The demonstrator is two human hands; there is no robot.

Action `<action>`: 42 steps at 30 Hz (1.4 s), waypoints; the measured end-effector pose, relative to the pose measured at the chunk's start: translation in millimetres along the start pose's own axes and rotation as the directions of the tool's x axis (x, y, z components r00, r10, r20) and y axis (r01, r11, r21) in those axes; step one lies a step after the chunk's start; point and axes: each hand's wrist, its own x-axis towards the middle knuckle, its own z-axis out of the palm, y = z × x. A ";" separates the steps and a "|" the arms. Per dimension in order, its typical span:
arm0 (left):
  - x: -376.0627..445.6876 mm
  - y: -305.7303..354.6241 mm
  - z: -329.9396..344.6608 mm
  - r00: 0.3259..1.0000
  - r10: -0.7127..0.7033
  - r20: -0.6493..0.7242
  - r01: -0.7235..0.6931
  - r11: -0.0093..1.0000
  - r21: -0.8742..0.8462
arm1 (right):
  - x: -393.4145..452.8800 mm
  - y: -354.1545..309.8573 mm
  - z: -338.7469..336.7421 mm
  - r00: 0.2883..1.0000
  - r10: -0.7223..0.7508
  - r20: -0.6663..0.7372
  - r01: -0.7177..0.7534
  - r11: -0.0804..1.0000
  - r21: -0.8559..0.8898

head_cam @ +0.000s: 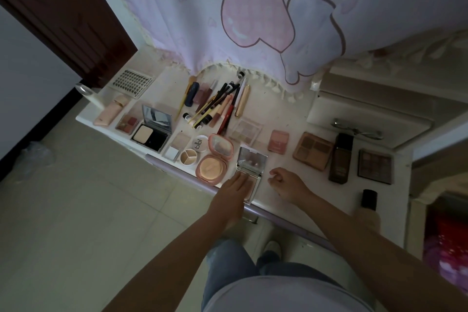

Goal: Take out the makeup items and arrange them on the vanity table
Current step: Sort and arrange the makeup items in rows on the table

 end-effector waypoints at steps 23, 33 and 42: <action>-11.2 9.6 -7.0 0.982 -0.015 -0.186 0.019 1.000 0.021 | -68.9 64.3 -93.8 0.859 0.051 -0.509 -0.321 0.828 -0.459; -1.2 72.2 -2.5 0.984 0.142 -0.112 -0.164 0.963 -0.216 | -74.4 79.4 -117.2 0.935 0.232 -0.267 -0.342 0.787 -0.514; 12.0 124.4 -34.3 0.944 0.276 -0.183 -0.303 0.943 -0.140 | -96.2 1.3 -111.2 0.913 0.017 -0.407 -0.081 0.987 -0.142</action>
